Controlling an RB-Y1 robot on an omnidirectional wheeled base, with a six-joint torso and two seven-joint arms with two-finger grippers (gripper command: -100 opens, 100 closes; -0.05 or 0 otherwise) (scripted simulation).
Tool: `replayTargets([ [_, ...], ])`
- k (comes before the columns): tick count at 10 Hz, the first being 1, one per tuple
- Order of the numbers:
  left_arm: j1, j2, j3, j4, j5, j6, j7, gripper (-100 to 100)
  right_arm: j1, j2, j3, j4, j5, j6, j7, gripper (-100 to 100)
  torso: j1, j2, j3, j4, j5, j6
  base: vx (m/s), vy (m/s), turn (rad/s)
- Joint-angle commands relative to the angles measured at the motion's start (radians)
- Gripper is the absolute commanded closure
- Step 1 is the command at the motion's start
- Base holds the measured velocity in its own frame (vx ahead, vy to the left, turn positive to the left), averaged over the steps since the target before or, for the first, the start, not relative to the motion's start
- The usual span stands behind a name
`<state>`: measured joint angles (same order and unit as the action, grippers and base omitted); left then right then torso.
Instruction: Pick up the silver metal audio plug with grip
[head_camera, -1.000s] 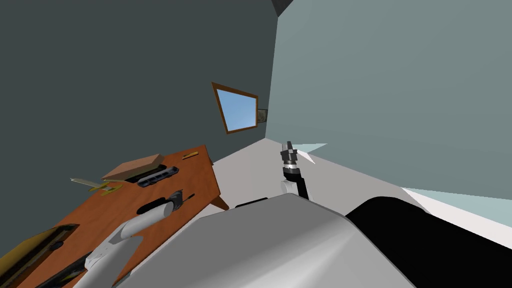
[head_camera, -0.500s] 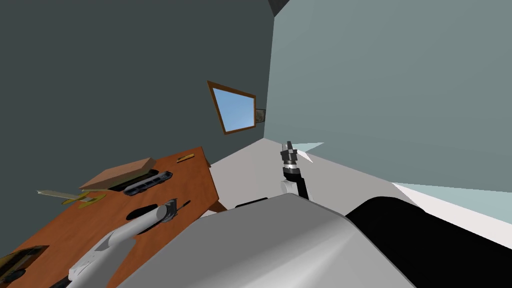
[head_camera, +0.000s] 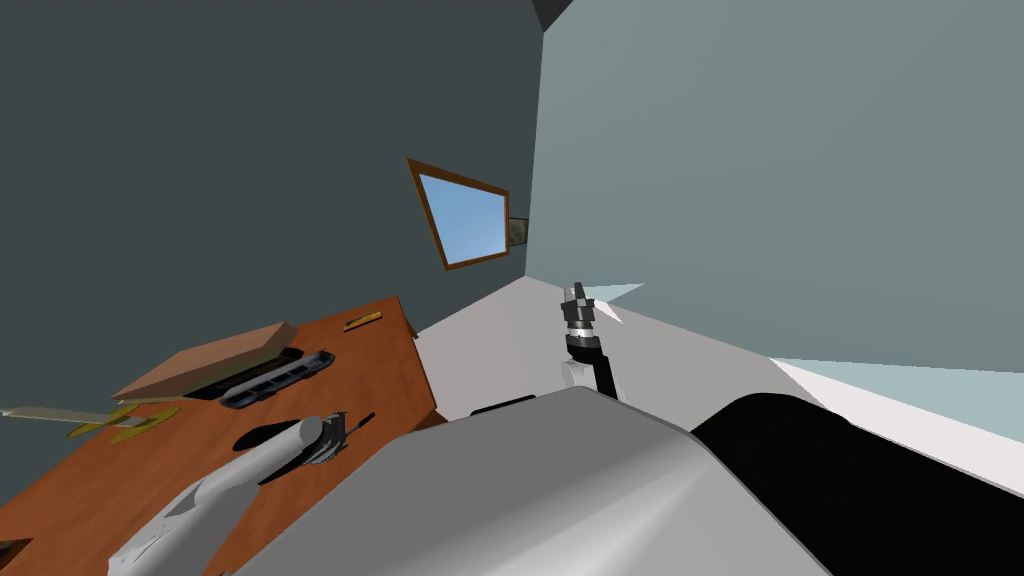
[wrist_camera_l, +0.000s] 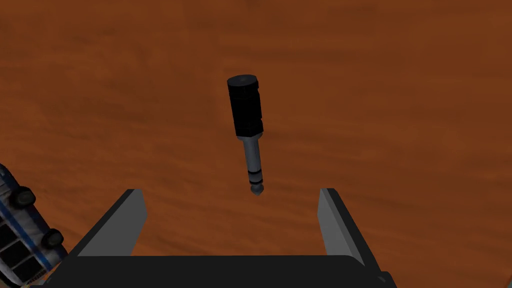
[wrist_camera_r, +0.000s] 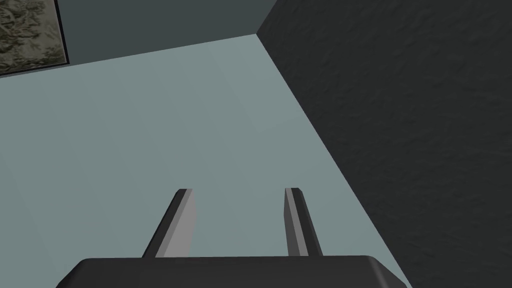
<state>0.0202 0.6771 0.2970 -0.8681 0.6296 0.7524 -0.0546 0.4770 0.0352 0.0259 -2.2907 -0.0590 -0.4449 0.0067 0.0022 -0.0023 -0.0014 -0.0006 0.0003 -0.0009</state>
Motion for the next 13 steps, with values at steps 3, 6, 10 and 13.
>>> replayTargets([
  [3, -0.022, 0.008, 0.018, 0.077, 0.041, 0.069, -0.015, -100, 0.0, 0.0, 0.0, 0.0, 0.0, 0.0, 0.0, 0, 0.0, 0.0, 0.0, 0.0, 0.0, 0.0, 0.05, 0.042, -0.065],
  [6, -0.032, 0.014, 0.025, 0.134, 0.061, 0.096, -0.025, -100, 0.0, 0.0, 0.0, 0.0, 0.0, 0.0, 0.0, 0, 0.0, 0.0, 0.0, 0.0, 0.0, 0.0, 0.042, 0.032, -0.043],
  [10, -0.056, 0.026, 0.043, 0.228, 0.11, 0.16, -0.049, -100, 0.0, 0.0, 0.0, 0.0, 0.0, 0.0, 0.0, 0, 0.0, -0.001, 0.0, 0.0, 0.0, 0.0, 0.046, 0.041, -0.057],
  [13, -0.064, 0.03, 0.048, 0.258, 0.124, 0.173, -0.058, -100, 0.0, 0.0, 0.0, 0.0, 0.0, 0.0, 0.0, 0, -0.001, 0.001, 0.001, 0.0, 0.0, 0.0, 0.026, 0.019, -0.025],
])
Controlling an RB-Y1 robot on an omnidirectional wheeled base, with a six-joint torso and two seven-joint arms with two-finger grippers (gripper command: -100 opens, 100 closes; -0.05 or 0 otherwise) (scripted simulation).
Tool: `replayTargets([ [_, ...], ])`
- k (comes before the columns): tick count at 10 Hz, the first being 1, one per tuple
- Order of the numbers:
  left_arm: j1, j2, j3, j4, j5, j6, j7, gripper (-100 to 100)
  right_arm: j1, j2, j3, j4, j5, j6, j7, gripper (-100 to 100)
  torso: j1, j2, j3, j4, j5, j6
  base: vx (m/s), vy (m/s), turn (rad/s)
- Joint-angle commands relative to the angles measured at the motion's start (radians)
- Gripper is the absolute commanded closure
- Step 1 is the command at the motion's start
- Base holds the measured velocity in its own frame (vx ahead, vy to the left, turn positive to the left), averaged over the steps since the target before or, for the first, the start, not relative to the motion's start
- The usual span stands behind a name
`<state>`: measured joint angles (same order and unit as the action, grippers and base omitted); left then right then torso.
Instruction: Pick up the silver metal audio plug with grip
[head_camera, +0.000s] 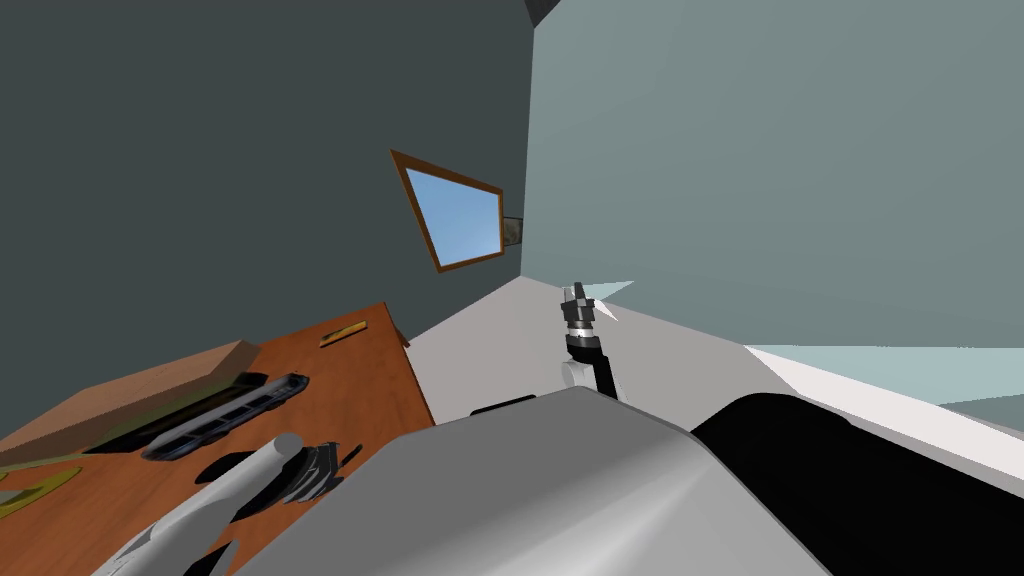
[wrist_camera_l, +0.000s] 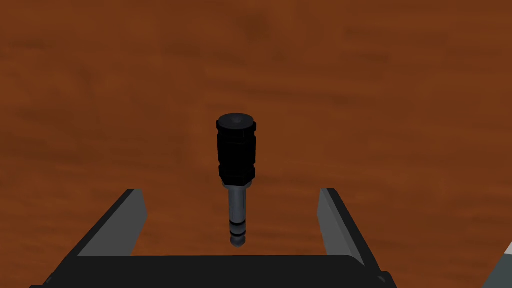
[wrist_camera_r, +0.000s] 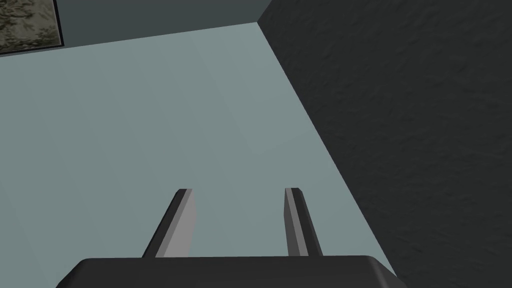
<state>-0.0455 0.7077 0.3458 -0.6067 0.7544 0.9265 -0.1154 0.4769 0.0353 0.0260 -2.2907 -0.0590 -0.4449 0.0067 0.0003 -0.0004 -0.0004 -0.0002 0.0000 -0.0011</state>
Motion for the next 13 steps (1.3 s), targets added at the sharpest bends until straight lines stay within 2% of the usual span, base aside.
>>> replayTargets([
  [1, 0.0, 0.0, 0.0, 0.0, 0.0, 0.0, 0.0, 0, 0.0, 0.0, 0.0, 0.0, 0.0, 0.0, 0.0, 0, 0.0, 0.0, 0.0, 0.0, 0.0, 0.0, 0.0, 0.0, 0.0],
  [2, -0.007, -0.029, -0.006, 0.017, -0.018, -0.034, 0.009, -100, 0.0, 0.0, 0.0, 0.0, 0.0, 0.0, 0.0, 0, -0.001, 0.001, 0.0, 0.0, 0.0, 0.0, 0.012, 0.046, -0.009],
  [4, -0.012, -0.052, -0.012, 0.032, -0.032, -0.061, 0.016, -100, 0.0, 0.0, 0.0, 0.0, 0.0, 0.0, 0.0, 0, 0.004, 0.001, 0.001, 0.0, 0.001, 0.0, -0.001, 0.076, -0.015],
  [5, -0.016, -0.043, -0.01, 0.034, -0.027, -0.05, 0.013, -100, 0.0, 0.0, 0.0, 0.0, 0.0, 0.0, 0.0, 0, 0.004, 0.001, 0.001, 0.0, 0.001, 0.0, 0.003, 0.031, -0.007],
  [6, -0.018, -0.043, -0.01, 0.039, -0.027, -0.055, 0.011, 100, 0.0, 0.0, 0.0, 0.0, 0.0, 0.0, 0.0, 0, 0.002, 0.001, 0.001, 0.0, 0.0, 0.0, 0.0, 0.006, 0.0],
  [10, -0.018, -0.043, -0.01, 0.038, -0.027, -0.054, 0.011, 100, 0.0, 0.0, 0.0, 0.0, 0.0, 0.0, 0.0, 0, 0.0, 0.001, 0.001, 0.0, 0.0, 0.0, 0.0, 0.0, 0.0],
  [11, -0.018, -0.043, -0.01, 0.038, -0.027, -0.054, 0.011, 0, 0.0, 0.0, 0.0, 0.0, 0.0, 0.0, 0.0, 0, 0.0, 0.001, 0.001, 0.0, 0.0, 0.0, 0.0, 0.0, 0.0],
  [12, -0.004, -0.017, -0.004, 0.01, -0.011, -0.02, 0.005, 100, 0.0, 0.0, 0.0, 0.0, 0.0, 0.0, 0.0, 0, 0.0, 0.001, 0.001, 0.0, 0.0, 0.0, -0.009, -0.059, 0.014],
  [13, -0.004, -0.017, -0.004, 0.01, -0.011, -0.02, 0.005, 100, 0.0, 0.0, 0.0, 0.0, 0.0, 0.0, 0.0, 0, -0.003, 0.001, 0.001, 0.0, -0.001, 0.0, -0.001, -0.071, 0.021],
])
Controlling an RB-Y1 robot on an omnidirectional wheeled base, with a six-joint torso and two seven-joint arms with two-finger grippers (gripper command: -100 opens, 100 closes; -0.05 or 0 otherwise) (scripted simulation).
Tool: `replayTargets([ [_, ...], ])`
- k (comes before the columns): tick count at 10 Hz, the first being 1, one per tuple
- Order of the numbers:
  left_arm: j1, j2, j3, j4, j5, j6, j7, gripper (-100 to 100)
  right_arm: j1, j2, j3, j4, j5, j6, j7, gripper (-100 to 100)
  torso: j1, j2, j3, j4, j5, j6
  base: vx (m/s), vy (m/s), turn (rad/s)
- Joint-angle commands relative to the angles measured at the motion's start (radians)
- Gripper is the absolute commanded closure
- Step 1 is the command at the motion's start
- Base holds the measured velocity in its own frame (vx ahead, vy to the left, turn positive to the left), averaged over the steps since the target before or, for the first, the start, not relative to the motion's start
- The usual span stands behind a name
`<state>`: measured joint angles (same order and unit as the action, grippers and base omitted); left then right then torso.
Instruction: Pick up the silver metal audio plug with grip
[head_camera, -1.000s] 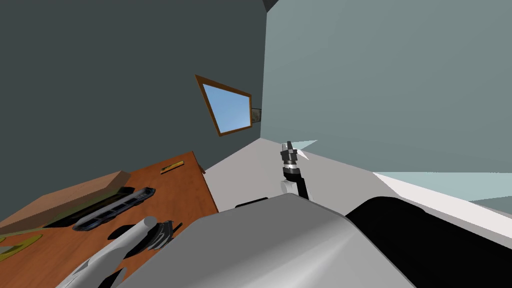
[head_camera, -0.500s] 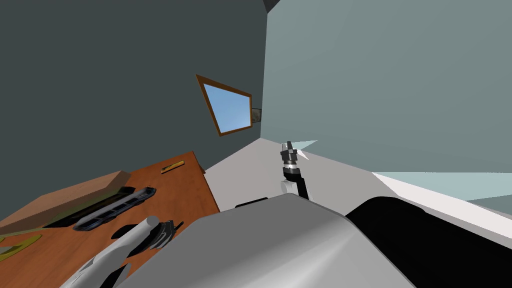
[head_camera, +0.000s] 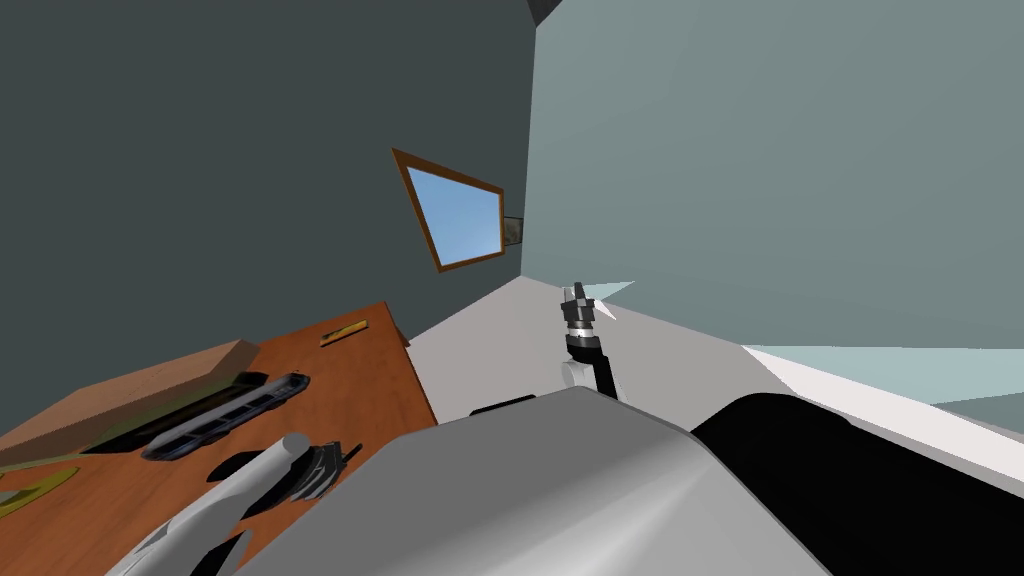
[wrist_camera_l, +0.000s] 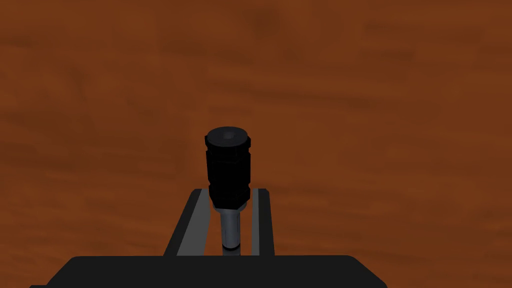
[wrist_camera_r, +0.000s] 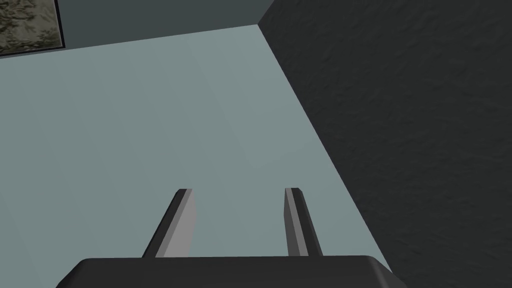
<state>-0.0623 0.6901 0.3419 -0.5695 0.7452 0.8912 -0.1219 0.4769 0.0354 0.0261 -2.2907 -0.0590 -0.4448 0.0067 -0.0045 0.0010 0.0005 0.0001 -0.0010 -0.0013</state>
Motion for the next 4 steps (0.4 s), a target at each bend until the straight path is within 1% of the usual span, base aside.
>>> replayTargets([
  [1, 0.014, 0.006, 0.001, -0.03, 0.002, 0.022, 0.01, 100, 0.0, 0.0, 0.0, 0.0, 0.0, 0.0, 0.0, 0, 0.0, 0.0, 0.0, 0.0, 0.0, 0.0, 0.0, -0.048, 0.009],
  [2, 0.017, 0.018, 0.004, -0.038, 0.009, 0.035, 0.007, 100, 0.0, 0.0, 0.0, 0.0, 0.0, 0.0, 0.0, 0, 0.001, 0.0, 0.0, 0.0, 0.0, 0.0, 0.001, -0.041, 0.002],
  [3, 0.009, 0.014, 0.002, -0.023, 0.006, 0.025, 0.003, 100, 0.0, 0.0, 0.0, 0.0, 0.0, 0.0, 0.0, 0, 0.001, 0.0, 0.0, 0.0, 0.0, 0.0, 0.002, -0.017, 0.003],
  [4, 0.01, 0.015, 0.003, -0.025, 0.007, 0.028, 0.004, 0, 0.0, 0.0, 0.0, 0.0, 0.0, 0.0, 0.0, 0, 0.003, 0.0, 0.0, 0.0, 0.001, 0.0, 0.0, 0.0, 0.0],
])
